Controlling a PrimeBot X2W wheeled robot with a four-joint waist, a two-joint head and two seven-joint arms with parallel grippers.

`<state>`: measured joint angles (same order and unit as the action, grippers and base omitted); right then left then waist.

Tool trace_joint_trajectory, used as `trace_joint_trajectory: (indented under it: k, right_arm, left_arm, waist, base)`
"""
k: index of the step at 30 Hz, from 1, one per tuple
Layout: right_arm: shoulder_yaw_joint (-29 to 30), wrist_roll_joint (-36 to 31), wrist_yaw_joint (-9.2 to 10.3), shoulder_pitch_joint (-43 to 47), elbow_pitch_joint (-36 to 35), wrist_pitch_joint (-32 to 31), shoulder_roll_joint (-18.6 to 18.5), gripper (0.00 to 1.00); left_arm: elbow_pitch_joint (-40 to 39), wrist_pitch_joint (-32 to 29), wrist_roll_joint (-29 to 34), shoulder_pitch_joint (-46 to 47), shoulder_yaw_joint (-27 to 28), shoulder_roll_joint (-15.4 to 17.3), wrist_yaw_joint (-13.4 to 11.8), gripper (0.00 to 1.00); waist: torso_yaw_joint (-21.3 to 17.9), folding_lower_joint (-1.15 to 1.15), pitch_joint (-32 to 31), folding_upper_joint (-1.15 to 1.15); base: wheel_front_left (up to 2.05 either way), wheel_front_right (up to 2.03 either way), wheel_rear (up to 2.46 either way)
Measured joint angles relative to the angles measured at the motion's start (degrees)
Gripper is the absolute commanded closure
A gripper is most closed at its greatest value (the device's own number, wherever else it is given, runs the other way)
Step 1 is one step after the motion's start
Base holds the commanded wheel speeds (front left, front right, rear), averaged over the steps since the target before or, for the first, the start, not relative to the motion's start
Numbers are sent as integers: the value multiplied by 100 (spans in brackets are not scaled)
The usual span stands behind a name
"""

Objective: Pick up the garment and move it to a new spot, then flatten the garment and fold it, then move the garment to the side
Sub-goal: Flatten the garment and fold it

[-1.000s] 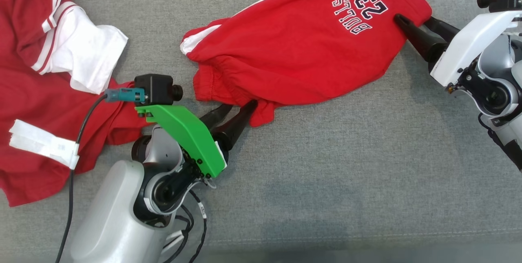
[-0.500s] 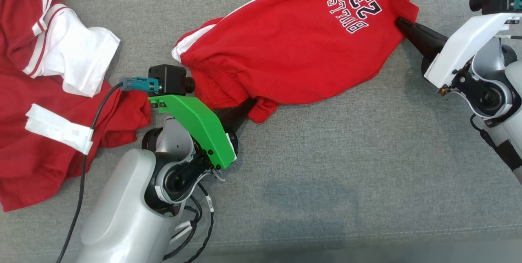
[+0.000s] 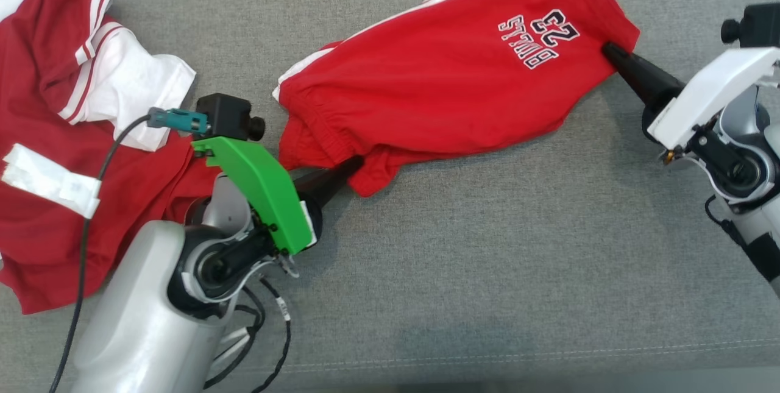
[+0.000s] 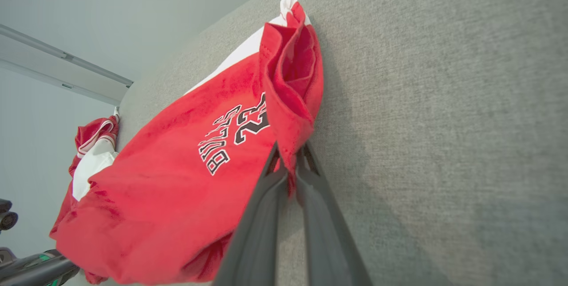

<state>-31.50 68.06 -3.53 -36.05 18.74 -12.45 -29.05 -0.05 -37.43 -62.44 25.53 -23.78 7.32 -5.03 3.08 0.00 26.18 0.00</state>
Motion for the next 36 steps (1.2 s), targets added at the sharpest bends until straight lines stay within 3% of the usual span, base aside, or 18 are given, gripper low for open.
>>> trace_joint_trajectory:
  k: [8, 21, 28, 29, 30, 31, 32, 33, 36]
  right_arm:
    - [159, 394, -8, 793, -400, 369, 255, 100]
    - [227, 666, -5, 2154, -1167, 1132, 746, 100]
    - [77, 358, 65, 2430, -1198, 1268, 474, 100]
    - [45, 257, 77, 2435, -1199, 1267, 411, 98]
    - [9, 189, 114, 2436, -1217, 1267, 360, 65]
    - [-23, 118, 121, 2436, -1225, 1267, 326, 24]
    - [-34, 64, 181, 2436, -1226, 1267, 300, 0]
    - [-46, 37, 241, 2437, -1225, 1263, 265, 0]
    - [-74, -85, 324, 2437, -1238, 1238, 142, 0]
  left_arm:
    - [-213, -419, -438, -283, 313, 463, 65, 100]
    - [-370, -892, -437, -785, 408, 1270, 202, 100]
    - [-412, -812, -223, -839, 338, 1343, 305, 100]
    - [-423, -775, -135, -846, 301, 1340, 320, 100]
    - [-431, -739, -55, -857, 278, 1338, 352, 98]
    - [-433, -678, -11, -877, 269, 1332, 353, 44]
    - [-433, -633, 24, -901, 254, 1333, 357, 23]
    - [-432, -630, 53, -939, 236, 1336, 358, 4]
    - [-438, -504, 266, -1060, 137, 1334, 391, 0]
  waist:
    - [-161, 0, -196, 0]
    - [-674, 0, -317, 0]
    - [-794, 0, -449, 0]
    - [-781, 0, -466, 0]
    - [-762, 0, -483, 0]
    - [-742, 0, -501, 0]
    - [-722, 0, -521, 0]
    - [-699, 0, -543, 0]
    - [-634, 0, -618, 0]
  base:
    - [0, 0, 0]
    - [0, 0, 0]
    - [0, 0, 0]
    - [0, 0, 0]
    - [0, 0, 0]
    - [0, 0, 0]
    - [0, 0, 0]
    - [0, 0, 0]
    - [0, 0, 0]
